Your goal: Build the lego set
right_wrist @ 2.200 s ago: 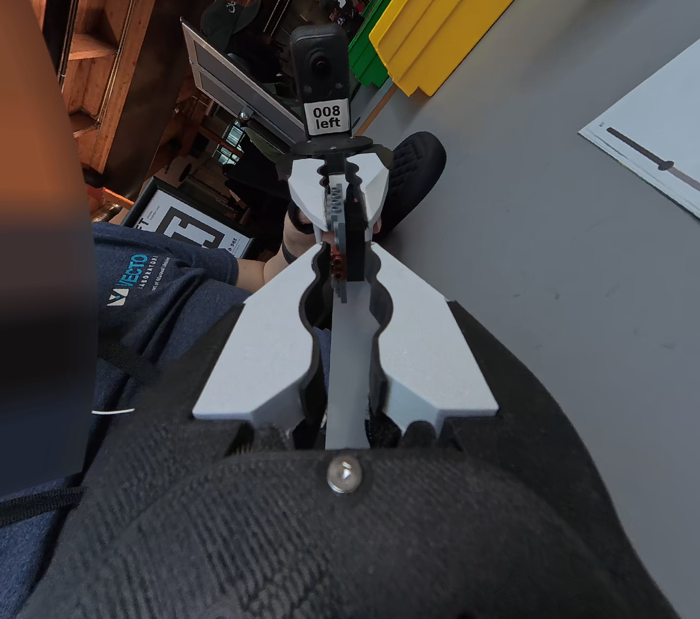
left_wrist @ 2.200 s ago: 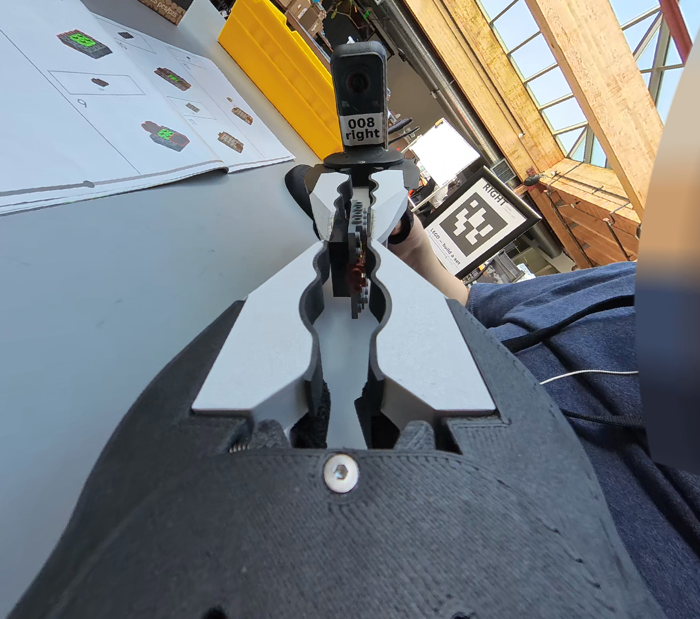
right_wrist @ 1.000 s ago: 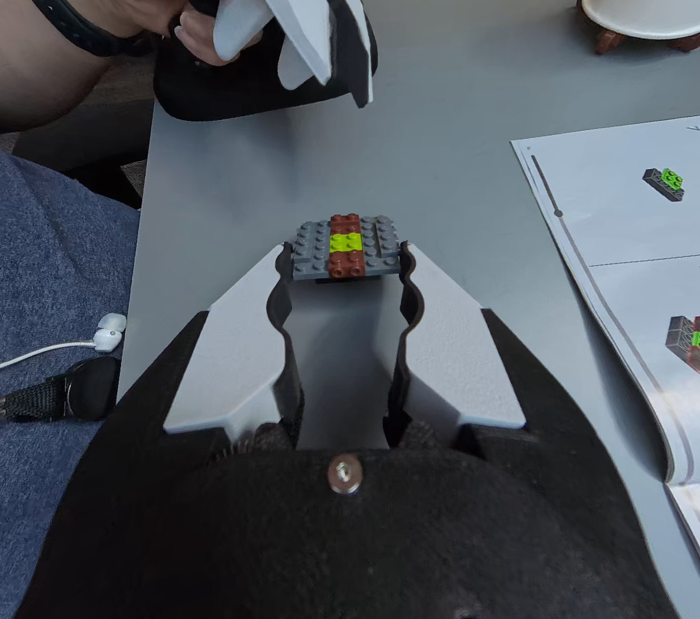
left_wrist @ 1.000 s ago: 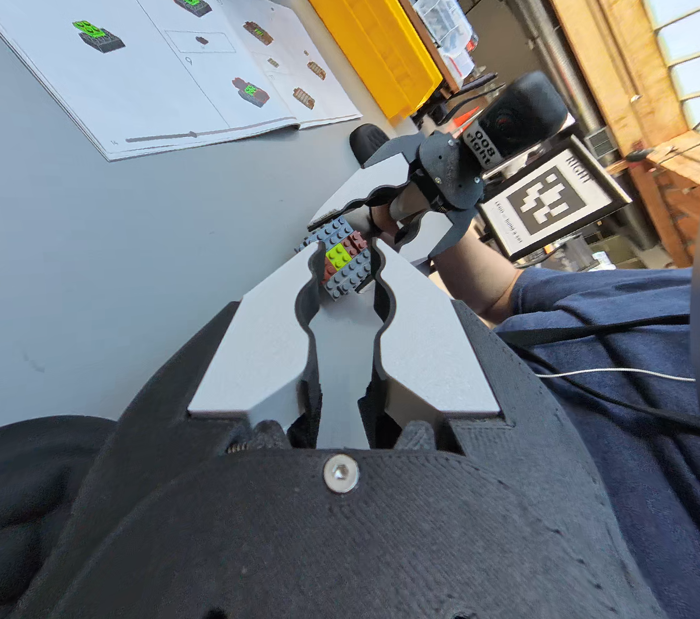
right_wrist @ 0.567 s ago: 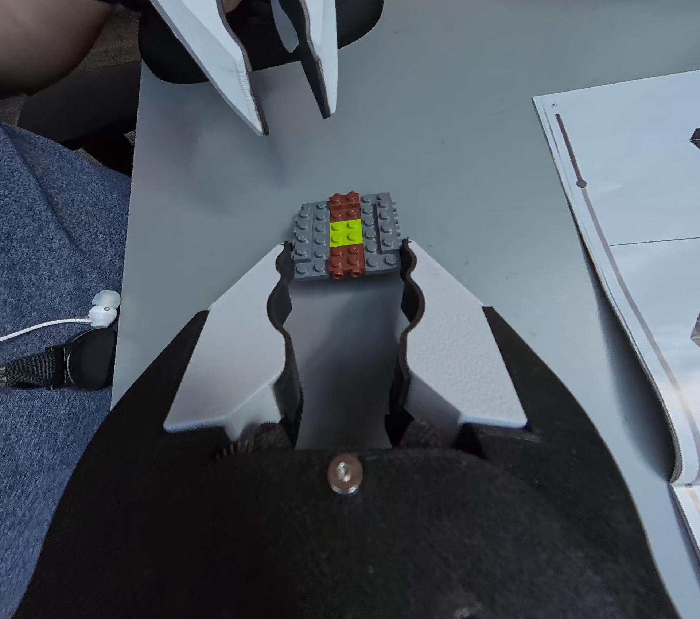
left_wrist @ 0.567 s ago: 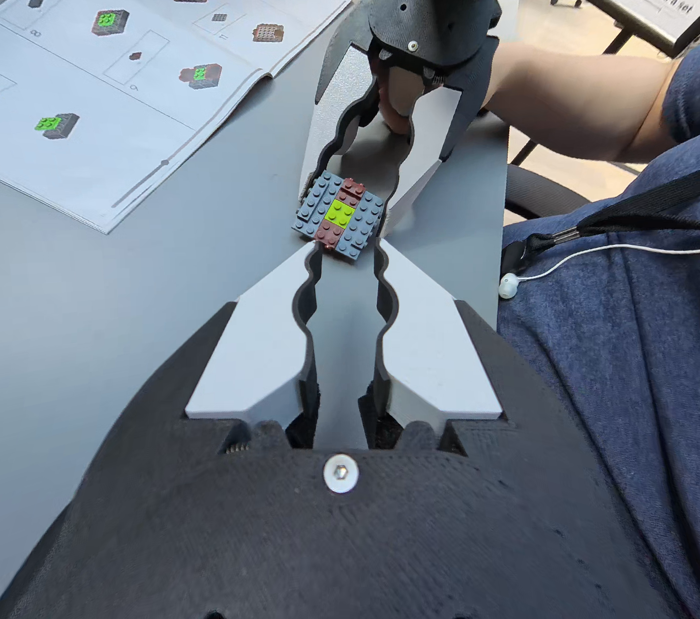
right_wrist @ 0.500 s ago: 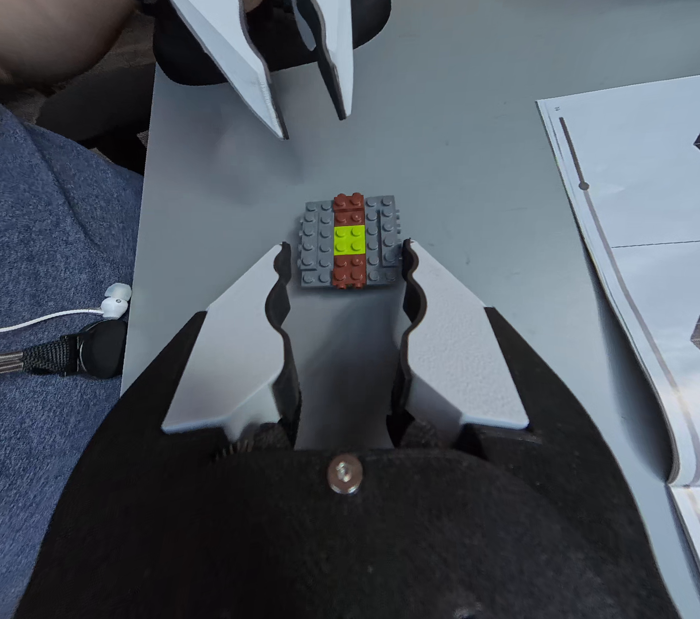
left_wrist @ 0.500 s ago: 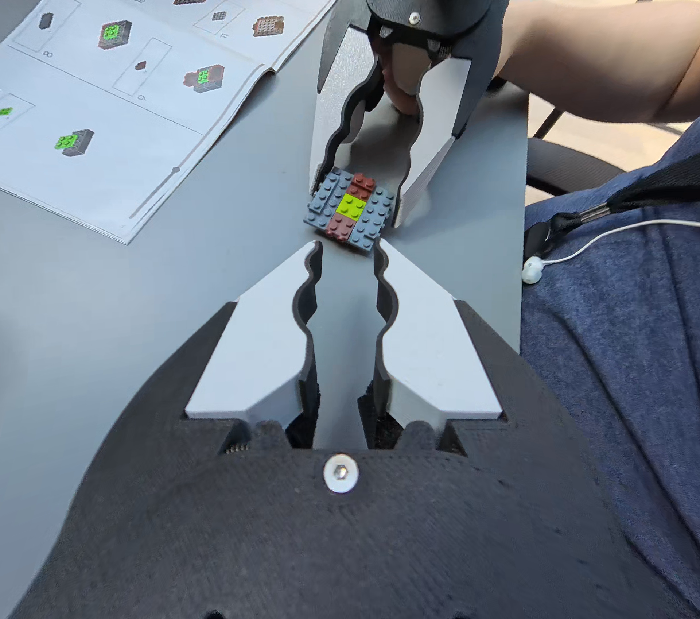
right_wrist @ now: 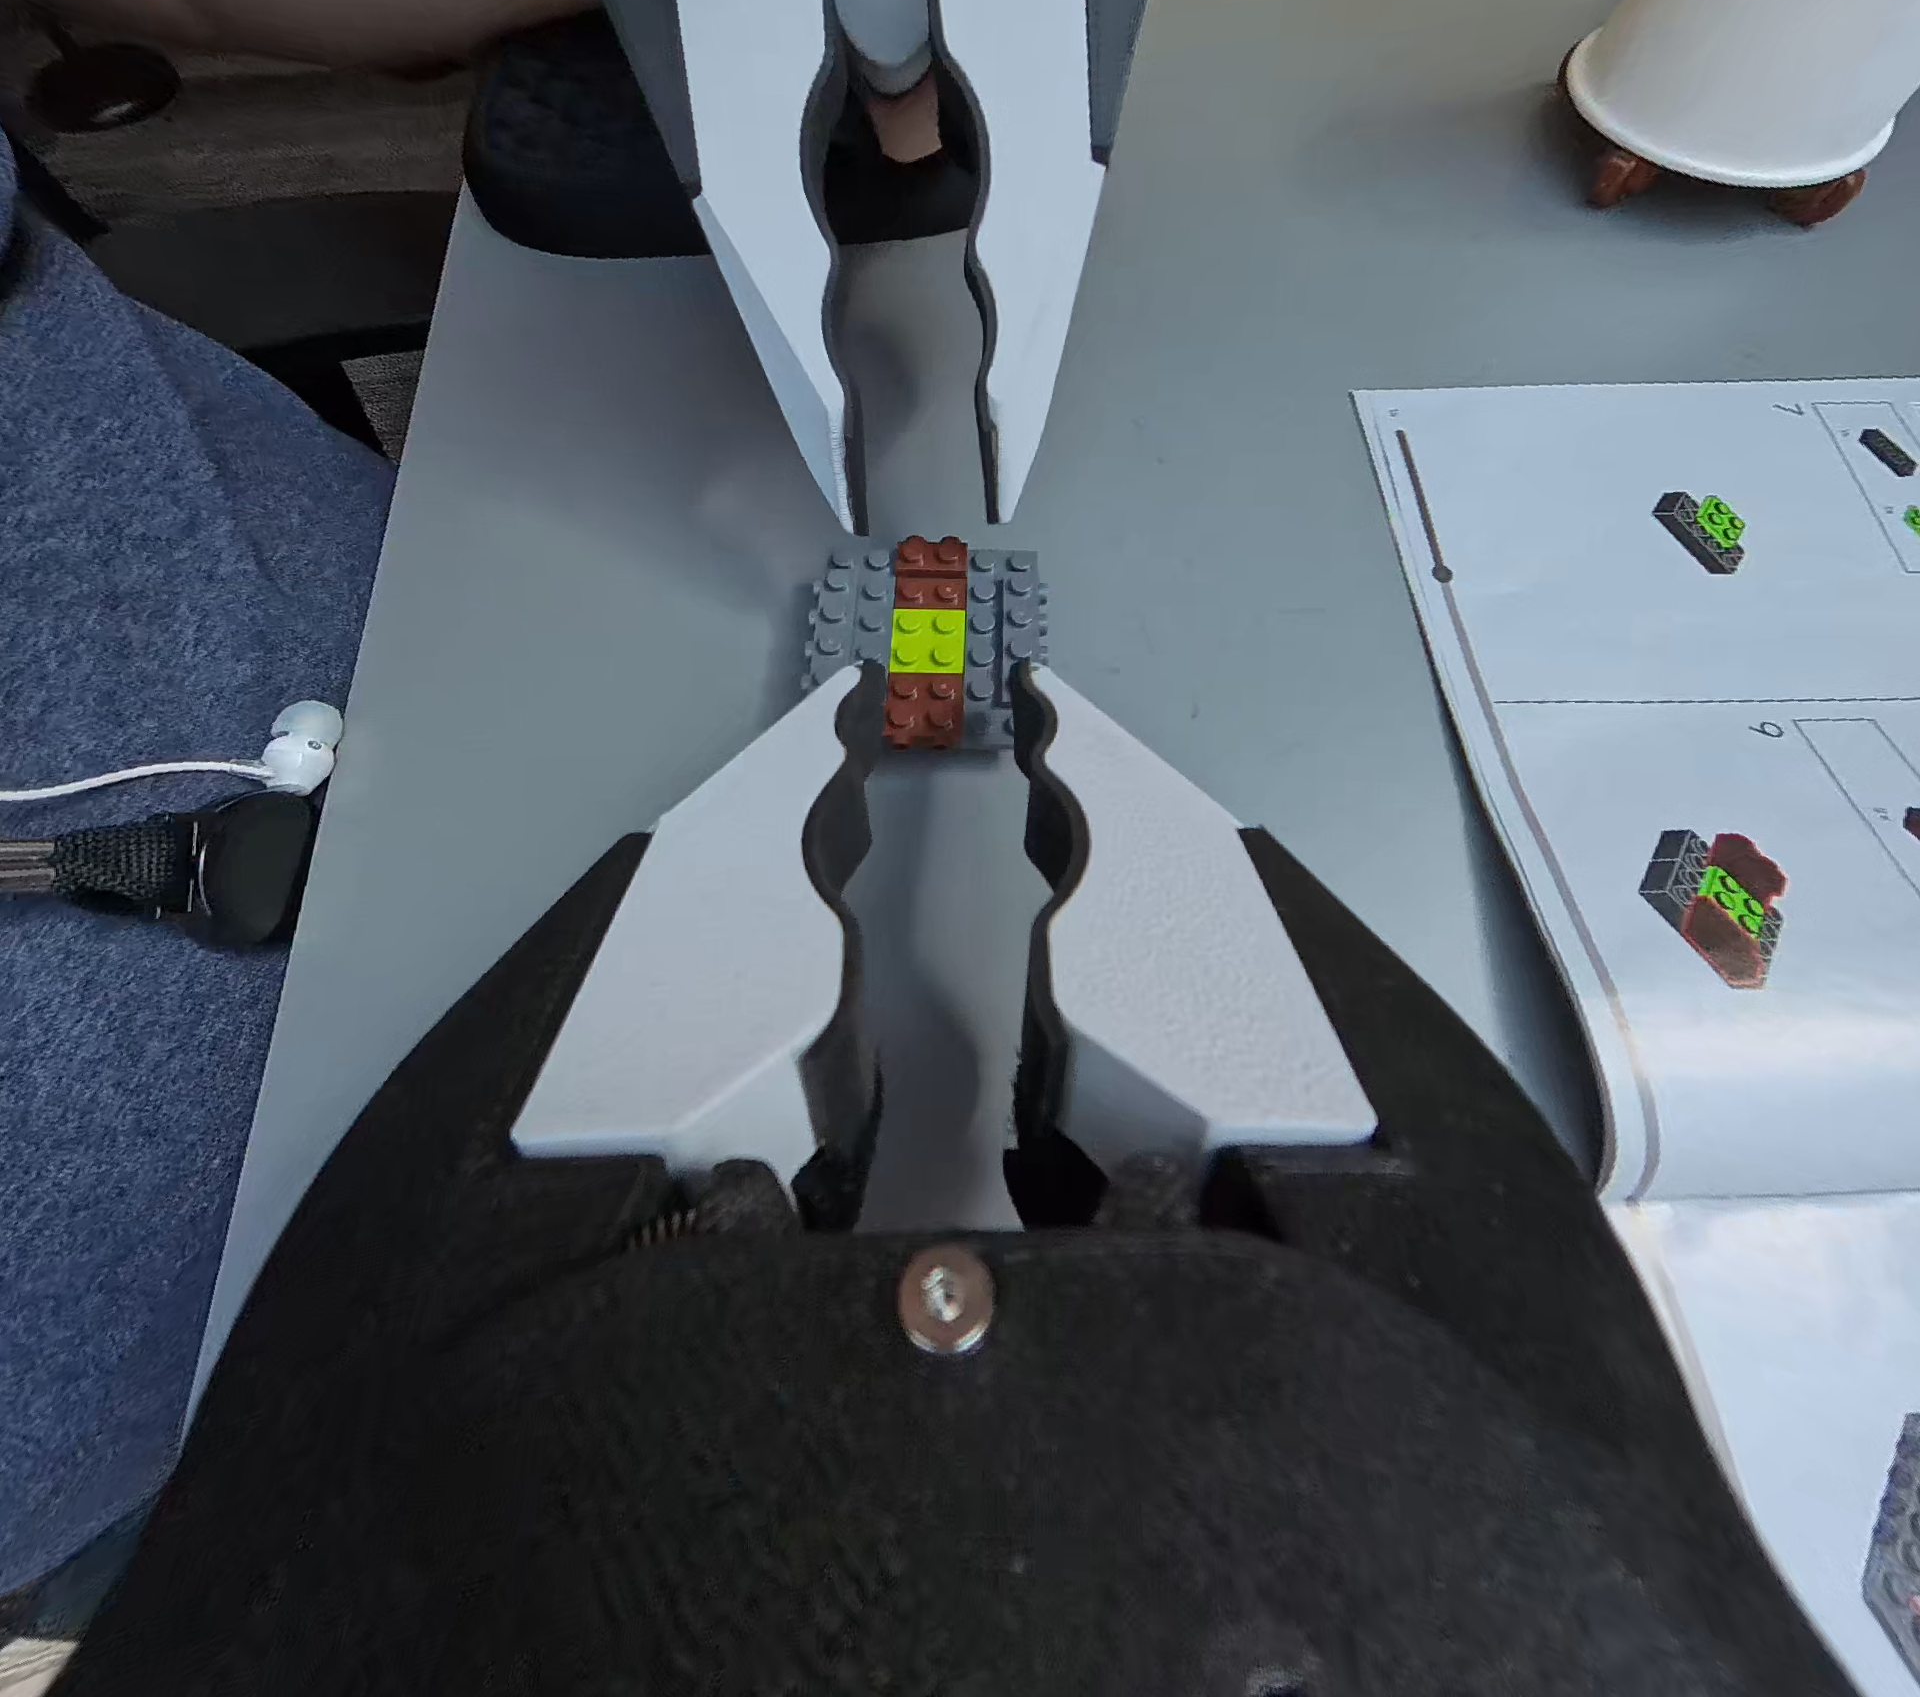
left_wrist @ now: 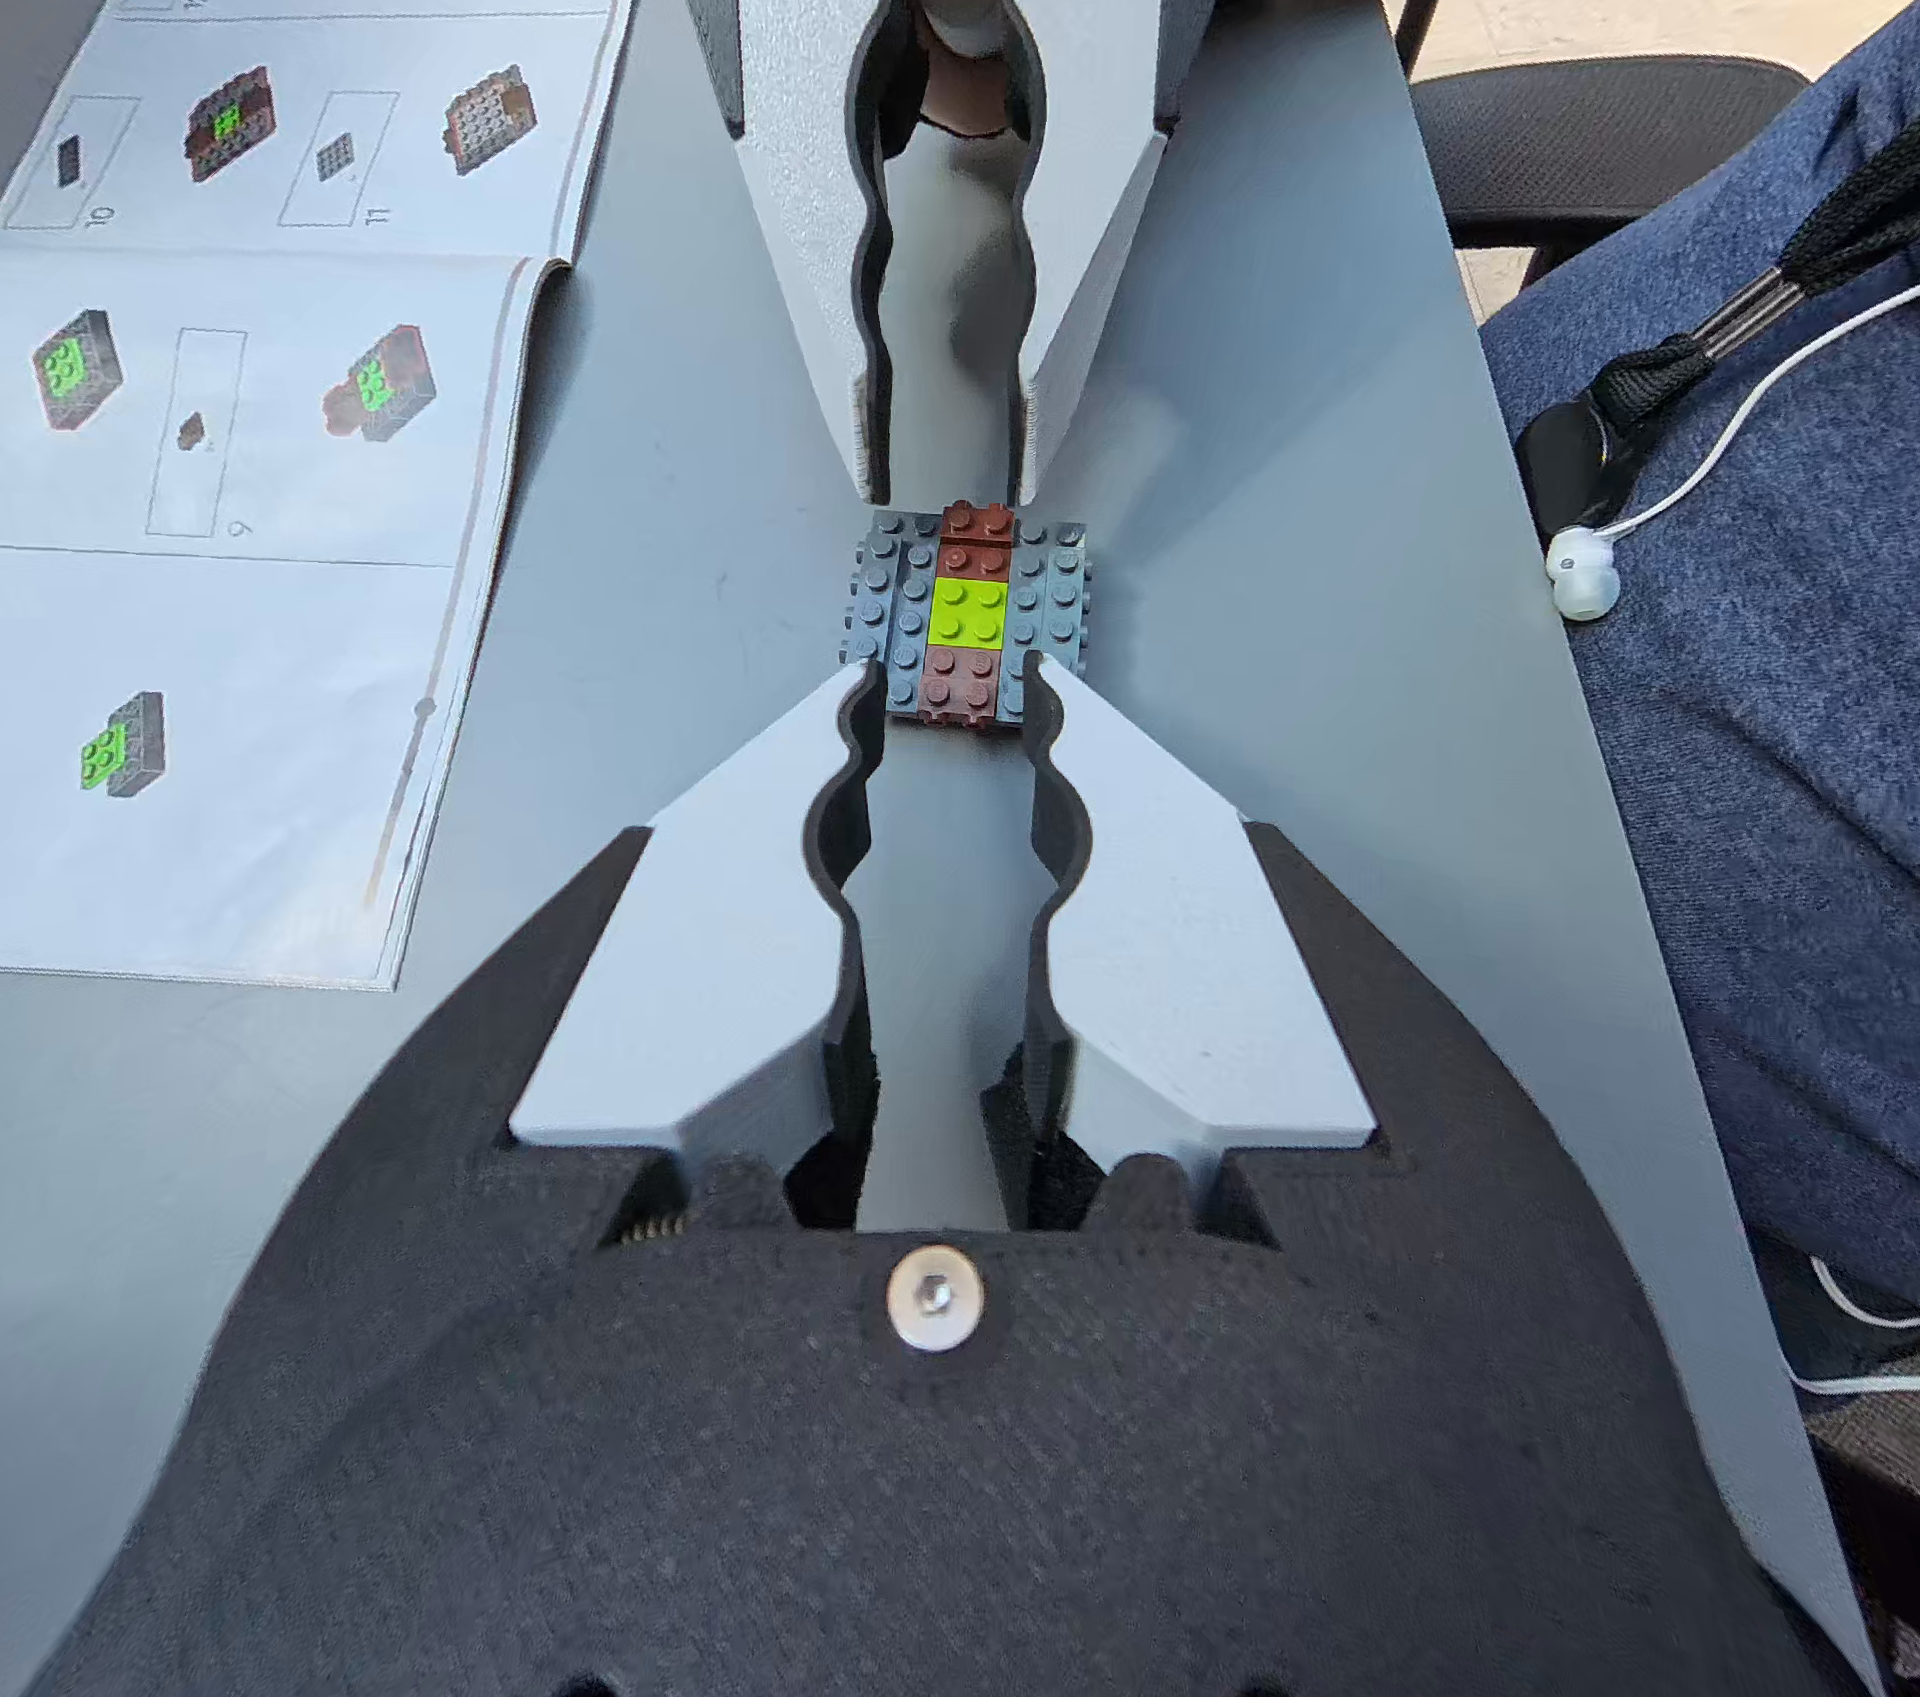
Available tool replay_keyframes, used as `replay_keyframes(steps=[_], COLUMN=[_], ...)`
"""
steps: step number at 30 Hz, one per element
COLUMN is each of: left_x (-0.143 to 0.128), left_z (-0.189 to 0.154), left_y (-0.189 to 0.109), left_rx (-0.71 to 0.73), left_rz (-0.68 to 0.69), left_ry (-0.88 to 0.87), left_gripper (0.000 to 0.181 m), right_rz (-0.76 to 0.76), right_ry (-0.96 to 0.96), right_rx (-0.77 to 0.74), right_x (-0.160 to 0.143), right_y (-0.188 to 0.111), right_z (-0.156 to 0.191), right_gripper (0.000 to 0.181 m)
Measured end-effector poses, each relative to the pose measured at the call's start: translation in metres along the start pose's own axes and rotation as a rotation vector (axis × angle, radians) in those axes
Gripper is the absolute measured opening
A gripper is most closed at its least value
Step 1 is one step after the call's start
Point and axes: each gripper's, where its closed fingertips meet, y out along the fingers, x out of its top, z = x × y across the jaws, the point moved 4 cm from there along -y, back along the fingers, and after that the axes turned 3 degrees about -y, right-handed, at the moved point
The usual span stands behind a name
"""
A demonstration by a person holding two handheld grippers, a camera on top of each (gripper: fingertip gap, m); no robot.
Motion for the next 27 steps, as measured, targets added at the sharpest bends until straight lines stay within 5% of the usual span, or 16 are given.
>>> replay_keyframes(steps=[27], left_x=[-0.0048], left_z=[-0.0001], left_y=[0.0085], left_rx=[-0.032], left_rz=[0.044], left_ry=[0.066], left_gripper=[0.012], right_rz=[0.044], right_ry=[0.025], right_rx=[0.01], right_x=[-0.0087], right_y=[0.0084], right_z=[0.0034], right_gripper=[0.019])
